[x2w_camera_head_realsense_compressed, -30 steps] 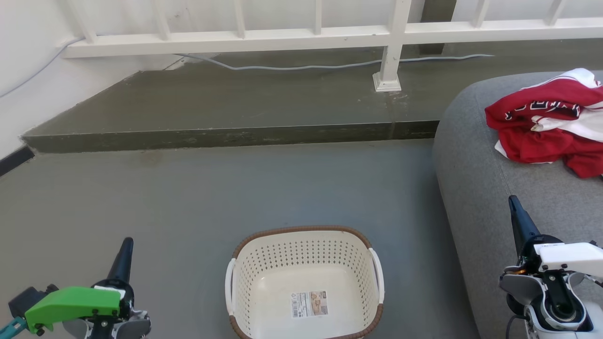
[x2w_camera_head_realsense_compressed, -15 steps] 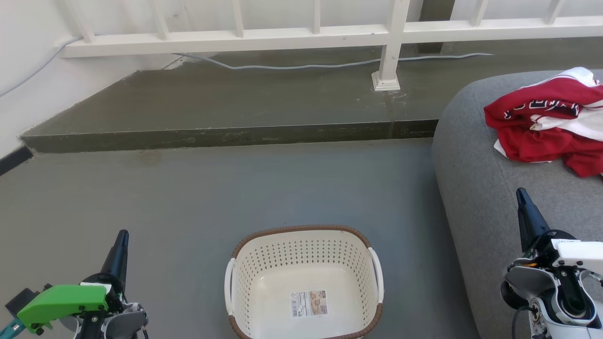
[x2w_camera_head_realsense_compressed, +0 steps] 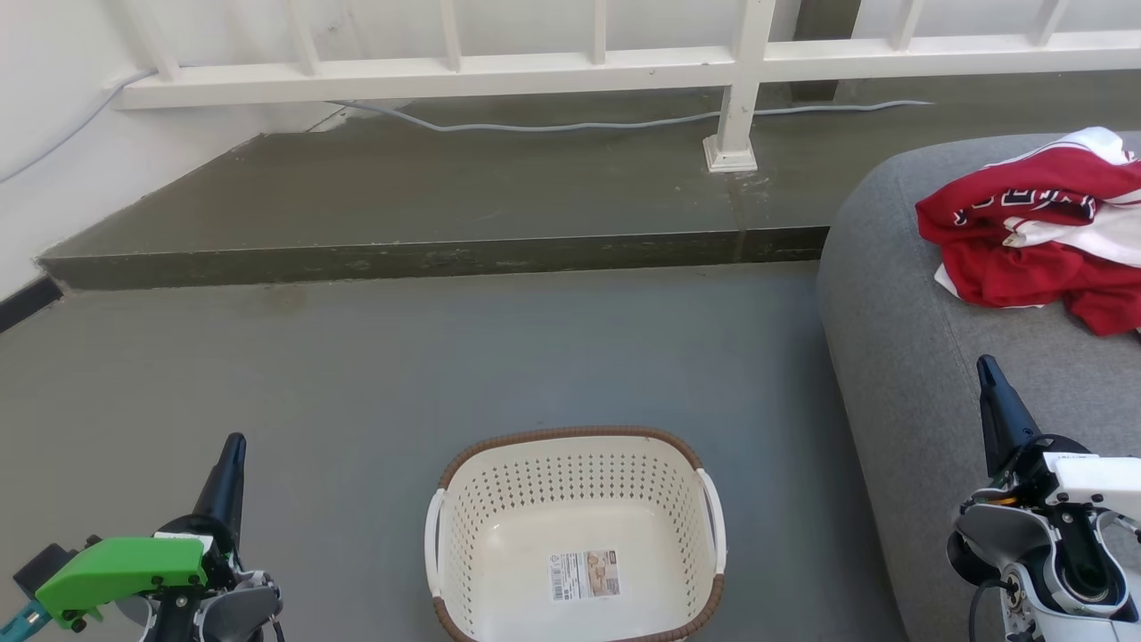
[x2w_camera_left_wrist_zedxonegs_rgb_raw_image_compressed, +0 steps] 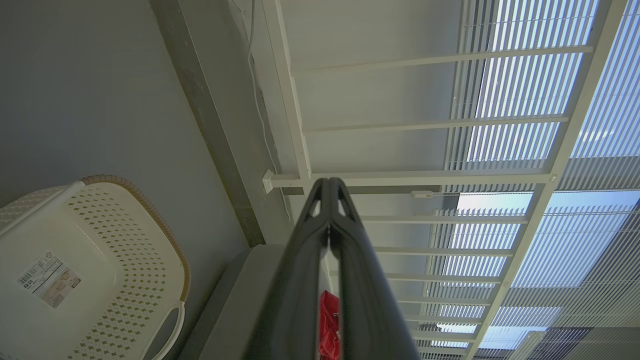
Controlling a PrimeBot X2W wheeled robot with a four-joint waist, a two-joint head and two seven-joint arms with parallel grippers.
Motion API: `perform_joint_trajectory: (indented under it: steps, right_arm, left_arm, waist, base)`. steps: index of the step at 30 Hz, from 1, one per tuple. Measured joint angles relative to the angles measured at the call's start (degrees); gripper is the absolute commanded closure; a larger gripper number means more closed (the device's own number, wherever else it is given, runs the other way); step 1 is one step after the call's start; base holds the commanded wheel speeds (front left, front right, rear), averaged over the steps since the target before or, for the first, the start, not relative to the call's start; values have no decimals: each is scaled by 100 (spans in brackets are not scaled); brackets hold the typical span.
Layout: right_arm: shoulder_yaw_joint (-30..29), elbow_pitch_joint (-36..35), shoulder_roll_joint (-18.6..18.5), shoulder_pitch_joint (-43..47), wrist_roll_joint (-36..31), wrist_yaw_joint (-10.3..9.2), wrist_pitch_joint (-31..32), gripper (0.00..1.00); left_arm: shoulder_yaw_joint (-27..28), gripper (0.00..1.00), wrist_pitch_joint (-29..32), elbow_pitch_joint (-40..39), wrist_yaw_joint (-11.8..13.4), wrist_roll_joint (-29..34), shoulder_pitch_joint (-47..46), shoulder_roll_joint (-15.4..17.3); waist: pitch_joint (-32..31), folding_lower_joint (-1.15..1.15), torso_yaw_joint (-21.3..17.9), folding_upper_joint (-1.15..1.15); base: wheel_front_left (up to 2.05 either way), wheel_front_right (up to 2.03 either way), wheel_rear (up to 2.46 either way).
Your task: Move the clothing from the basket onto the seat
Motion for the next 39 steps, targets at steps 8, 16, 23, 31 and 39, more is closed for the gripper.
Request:
perform_joint_trajectory:
  steps: [8, 16, 23, 31, 39]
  right_arm:
    - [0, -1, 0, -1, 0, 0, 0, 100]
    - [0, -1, 0, -1, 0, 0, 0, 100]
    - [0, -1, 0, -1, 0, 0, 0, 100]
    - [0, -1, 0, -1, 0, 0, 0, 100]
    - [1, -1, 0, -1, 0, 0, 0, 100]
  left_arm:
    - [3, 100, 0, 7, -36, 1, -12, -4]
    - [8, 100, 0, 11, -36, 0, -13, -5]
    - [11, 100, 0, 14, -37, 0, -13, -7]
    - [18, 100, 0, 19, -37, 0, -14, -8]
    - [22, 100, 0, 22, -37, 0, -14, -8]
  waist:
    - [0, 0, 0, 0]
    - [0, 0, 1, 0]
    - [0, 0, 1, 0]
    - [0, 0, 1, 0]
    - [-1, 0, 1, 0]
  base:
    - [0, 0, 0]
    - [0, 0, 0]
    - [0, 0, 0]
    - [0, 0, 0]
    - [0, 0, 0]
